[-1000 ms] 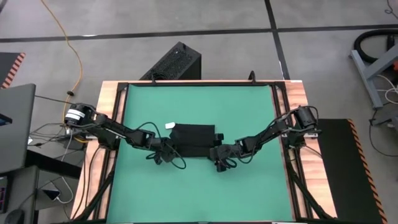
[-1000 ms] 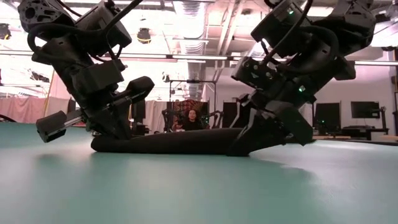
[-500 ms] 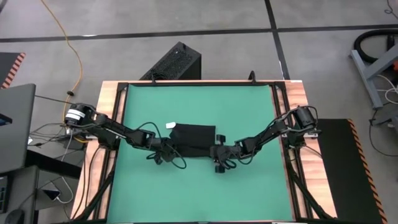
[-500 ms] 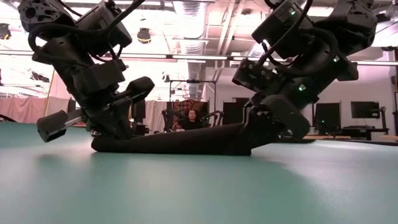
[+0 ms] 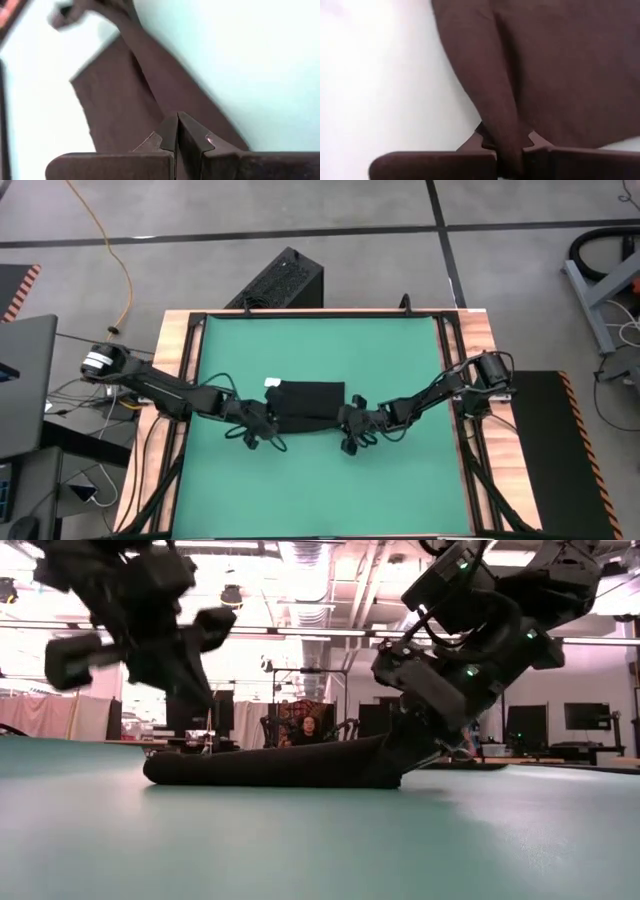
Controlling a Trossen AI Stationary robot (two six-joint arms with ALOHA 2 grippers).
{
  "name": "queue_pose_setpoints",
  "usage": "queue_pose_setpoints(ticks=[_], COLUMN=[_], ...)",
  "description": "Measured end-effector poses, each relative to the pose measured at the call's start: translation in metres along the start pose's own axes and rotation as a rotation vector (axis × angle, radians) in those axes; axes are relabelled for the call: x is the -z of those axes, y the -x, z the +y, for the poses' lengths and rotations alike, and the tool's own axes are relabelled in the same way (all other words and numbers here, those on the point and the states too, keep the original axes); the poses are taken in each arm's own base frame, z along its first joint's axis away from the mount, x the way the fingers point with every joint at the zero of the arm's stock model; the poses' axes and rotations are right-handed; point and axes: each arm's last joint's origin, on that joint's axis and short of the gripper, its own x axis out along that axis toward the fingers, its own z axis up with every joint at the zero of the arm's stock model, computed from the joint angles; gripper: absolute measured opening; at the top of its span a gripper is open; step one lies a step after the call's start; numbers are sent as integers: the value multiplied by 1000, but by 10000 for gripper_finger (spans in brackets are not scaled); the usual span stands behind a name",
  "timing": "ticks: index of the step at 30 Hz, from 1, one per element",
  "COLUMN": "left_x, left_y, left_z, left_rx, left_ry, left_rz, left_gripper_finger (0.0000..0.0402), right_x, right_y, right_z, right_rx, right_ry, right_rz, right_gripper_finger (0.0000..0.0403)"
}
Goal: Roll towel into tight, uniform cylinder
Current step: Roll the towel
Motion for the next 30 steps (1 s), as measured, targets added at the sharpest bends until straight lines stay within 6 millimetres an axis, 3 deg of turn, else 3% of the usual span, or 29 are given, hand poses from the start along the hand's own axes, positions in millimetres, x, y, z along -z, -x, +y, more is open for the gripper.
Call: queue_pose_setpoints(ticks=[4, 9, 20, 30], left_x=[-7, -10, -15, -13], left_y=[18, 20, 1, -35], left_z=[3, 0, -32, -53], left_rx=[-23, -10, 105, 4], left_ry=[31, 39, -85, -222], left_rz=[-68, -89, -50, 36], left_gripper_finger=[0, 0, 0, 0], right_x=[-8, -18, -31, -40], right_y=[1, 5, 5, 6], right_z=[-9, -20, -41, -49], right_rx=[-105, -151, -325, -479], right_ry=[-246, -545, -880, -1066], right_rz=[58, 96, 242, 347], right_gripper_finger=[18, 18, 18, 18])
